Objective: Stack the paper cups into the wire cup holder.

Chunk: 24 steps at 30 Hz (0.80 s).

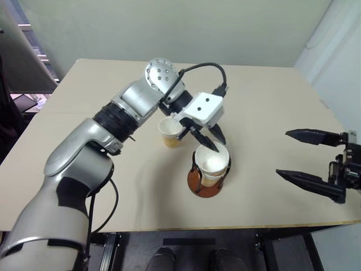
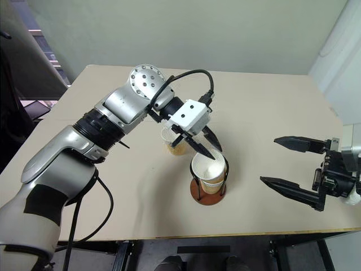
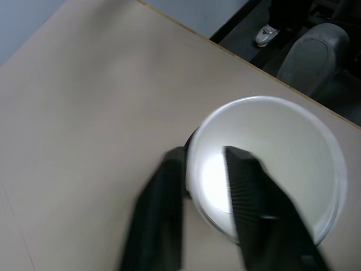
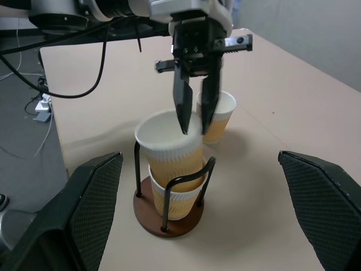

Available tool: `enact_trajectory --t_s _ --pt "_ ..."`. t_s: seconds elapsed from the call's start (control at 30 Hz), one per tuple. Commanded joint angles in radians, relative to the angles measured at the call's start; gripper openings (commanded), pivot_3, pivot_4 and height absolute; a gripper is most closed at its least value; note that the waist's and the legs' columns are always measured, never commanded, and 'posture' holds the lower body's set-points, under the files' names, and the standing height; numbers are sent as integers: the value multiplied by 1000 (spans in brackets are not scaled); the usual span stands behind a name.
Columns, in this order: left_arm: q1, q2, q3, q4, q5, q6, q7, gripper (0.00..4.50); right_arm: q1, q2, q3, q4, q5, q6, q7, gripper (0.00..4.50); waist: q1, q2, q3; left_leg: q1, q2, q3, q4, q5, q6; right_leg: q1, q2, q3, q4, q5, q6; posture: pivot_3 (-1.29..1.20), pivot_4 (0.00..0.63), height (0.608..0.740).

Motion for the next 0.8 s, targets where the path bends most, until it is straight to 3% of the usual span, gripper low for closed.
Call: enact_trajectory --t_s 0.03,0.17,0.3,0.43,0.57,0.73,0.8 --pt "-30 9 2 -16 -20 -8 -36 2349 5 -1 -39 -13 -1 -20 -6 4500 0 0 0 0 0 0 1 0 0 0 0 0 0 0 0 0 150 740" --pt "-27 -51 102 72 68 -28 -27 3755 -1 -7 -19 -1 -12 -30 5 4500 1 0 0 0 0 0 3 -1 2 1 0 0 0 0 1 0 150 740" --pt "-83 -122 271 290 162 -31 205 3755 -35 -22 28 33 -36 -48 18 4500 2 0 0 0 -1 0 9 -2 4 3 -1 0 0 1 2 0 150 740" --pt "-132 -73 367 493 266 -32 298 3755 -69 -37 69 59 -56 -60 32 4500 -5 2 0 0 -1 1 10 -4 7 3 -1 0 0 1 4 0 150 740" --pt "-119 -7 365 627 409 -64 288 3755 -85 -39 100 72 -74 -68 42 4500 -10 4 -1 2 -10 -1 8 -5 8 2 -2 2 -1 0 6 0 150 740" --pt "-92 -1 392 696 475 -64 157 3755 -106 -37 131 72 -86 -69 35 4500 10 4 0 -4 -12 -7 11 -4 8 -2 -4 2 -1 0 7 0 150 740" --pt "-79 -10 397 718 513 -64 187 3755 -108 -33 134 67 -88 -67 32 4500 15 3 0 -6 -12 -8 12 -4 10 -3 -6 2 -1 1 8 0 150 740"
